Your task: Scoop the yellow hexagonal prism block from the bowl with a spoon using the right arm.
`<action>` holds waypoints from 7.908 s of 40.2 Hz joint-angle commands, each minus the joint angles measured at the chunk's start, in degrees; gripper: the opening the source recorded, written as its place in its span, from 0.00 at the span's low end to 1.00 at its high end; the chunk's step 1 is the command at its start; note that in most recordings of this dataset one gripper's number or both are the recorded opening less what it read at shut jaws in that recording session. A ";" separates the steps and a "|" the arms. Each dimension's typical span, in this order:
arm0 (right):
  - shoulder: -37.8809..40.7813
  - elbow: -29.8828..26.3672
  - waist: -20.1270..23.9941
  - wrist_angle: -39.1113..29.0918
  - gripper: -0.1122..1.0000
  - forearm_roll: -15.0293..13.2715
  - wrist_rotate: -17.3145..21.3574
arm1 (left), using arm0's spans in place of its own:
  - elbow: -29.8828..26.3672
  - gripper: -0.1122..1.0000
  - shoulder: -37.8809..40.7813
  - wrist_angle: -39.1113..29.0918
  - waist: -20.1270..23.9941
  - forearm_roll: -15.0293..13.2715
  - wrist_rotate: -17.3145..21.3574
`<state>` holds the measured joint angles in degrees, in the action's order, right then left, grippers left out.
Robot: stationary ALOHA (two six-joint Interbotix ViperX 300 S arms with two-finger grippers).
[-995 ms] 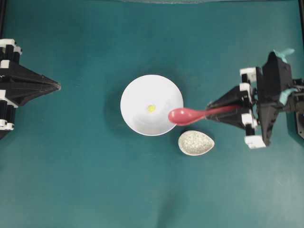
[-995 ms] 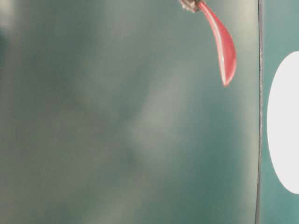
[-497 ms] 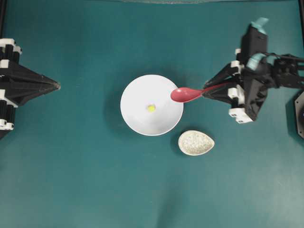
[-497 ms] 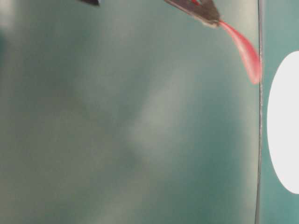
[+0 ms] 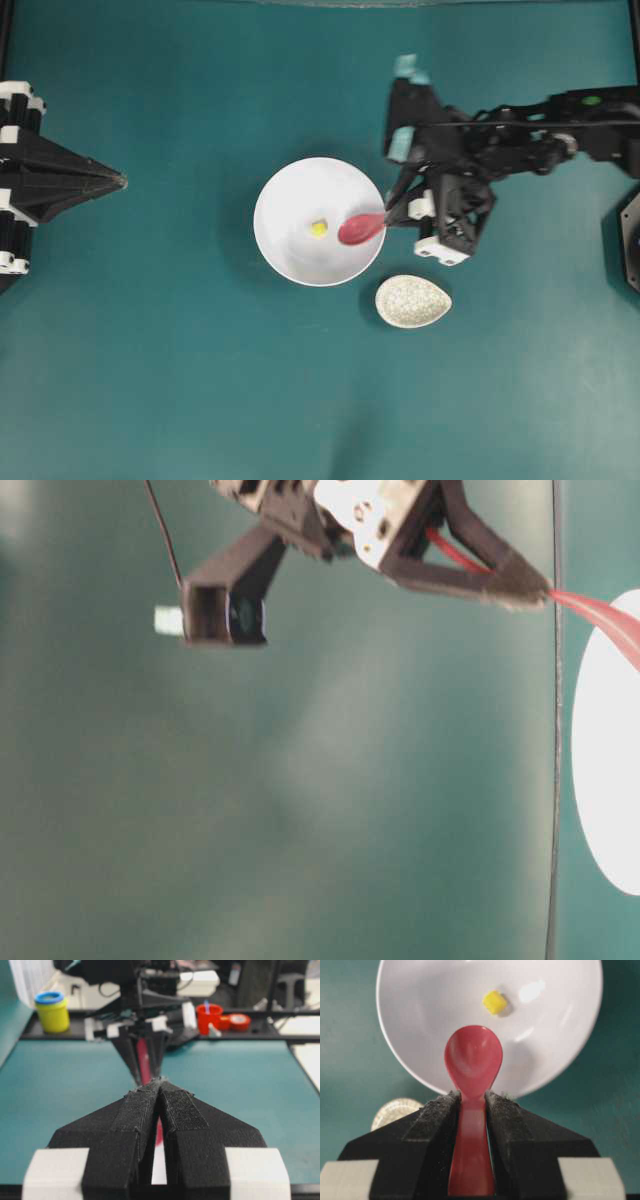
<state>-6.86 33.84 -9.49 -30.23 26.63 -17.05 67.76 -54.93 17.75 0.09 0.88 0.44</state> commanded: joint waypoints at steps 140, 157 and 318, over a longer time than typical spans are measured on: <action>12.74 -7.12 3.96 10.72 0.32 -9.05 8.44 | -1.23 0.10 0.44 -0.53 0.00 0.44 0.00; 13.27 -7.12 3.96 10.81 0.32 -9.05 8.44 | -1.23 0.10 0.44 -0.53 0.00 0.35 0.00; 21.53 -30.94 0.00 -31.82 0.32 -14.68 18.90 | -1.14 0.10 0.44 -0.62 0.00 0.44 0.00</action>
<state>15.56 4.48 -9.49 -62.84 12.04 1.93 67.76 -54.84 16.96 0.09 1.14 0.44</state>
